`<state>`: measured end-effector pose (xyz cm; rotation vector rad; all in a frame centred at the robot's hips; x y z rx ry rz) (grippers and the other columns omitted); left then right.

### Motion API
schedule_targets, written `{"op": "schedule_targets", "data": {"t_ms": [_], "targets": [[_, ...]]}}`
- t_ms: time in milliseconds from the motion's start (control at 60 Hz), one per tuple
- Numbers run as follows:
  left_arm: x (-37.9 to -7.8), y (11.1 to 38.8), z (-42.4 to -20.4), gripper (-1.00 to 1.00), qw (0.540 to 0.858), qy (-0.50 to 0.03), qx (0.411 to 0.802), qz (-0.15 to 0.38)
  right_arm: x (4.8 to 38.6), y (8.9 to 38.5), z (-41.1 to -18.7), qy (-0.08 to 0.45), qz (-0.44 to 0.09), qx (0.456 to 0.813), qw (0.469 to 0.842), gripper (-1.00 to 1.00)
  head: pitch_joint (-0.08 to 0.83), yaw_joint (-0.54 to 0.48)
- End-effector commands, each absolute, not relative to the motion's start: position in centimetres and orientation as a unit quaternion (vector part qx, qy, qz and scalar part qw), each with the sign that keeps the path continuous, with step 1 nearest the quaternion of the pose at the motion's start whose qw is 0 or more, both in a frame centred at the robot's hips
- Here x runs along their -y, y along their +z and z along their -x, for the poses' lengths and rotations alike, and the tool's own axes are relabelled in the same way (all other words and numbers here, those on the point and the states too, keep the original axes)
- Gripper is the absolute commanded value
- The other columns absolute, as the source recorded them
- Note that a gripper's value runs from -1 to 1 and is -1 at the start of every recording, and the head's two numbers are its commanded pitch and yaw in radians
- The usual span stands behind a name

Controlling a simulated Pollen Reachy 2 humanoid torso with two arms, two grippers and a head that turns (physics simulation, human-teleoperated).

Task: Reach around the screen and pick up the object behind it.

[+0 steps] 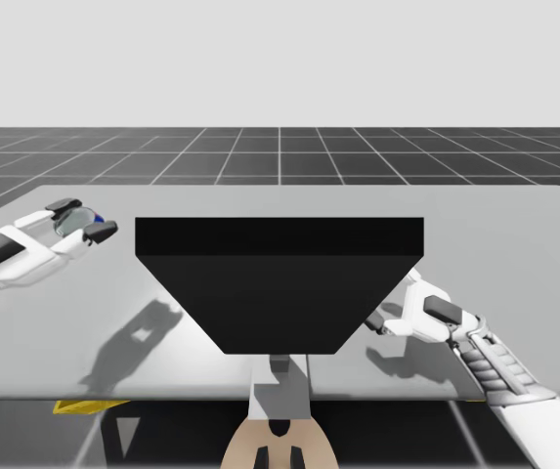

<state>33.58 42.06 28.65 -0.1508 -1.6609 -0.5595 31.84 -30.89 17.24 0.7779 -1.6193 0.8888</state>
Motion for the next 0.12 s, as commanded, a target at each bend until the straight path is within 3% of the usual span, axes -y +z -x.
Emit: {"op": "schedule_targets", "data": {"t_ms": [17,117], "targets": [[-40.8,33.8,-32.2,1.00,0.585,-0.263,0.765,0.045,30.9,17.1,-31.9,0.374,-0.327,0.680,0.539,-1.00,0.125,0.02],[-39.9,37.0,-31.0,1.00,0.552,-0.266,0.789,0.036,30.8,17.0,-32.0,0.374,-0.326,0.680,0.540,-1.00,0.125,0.02]]}}
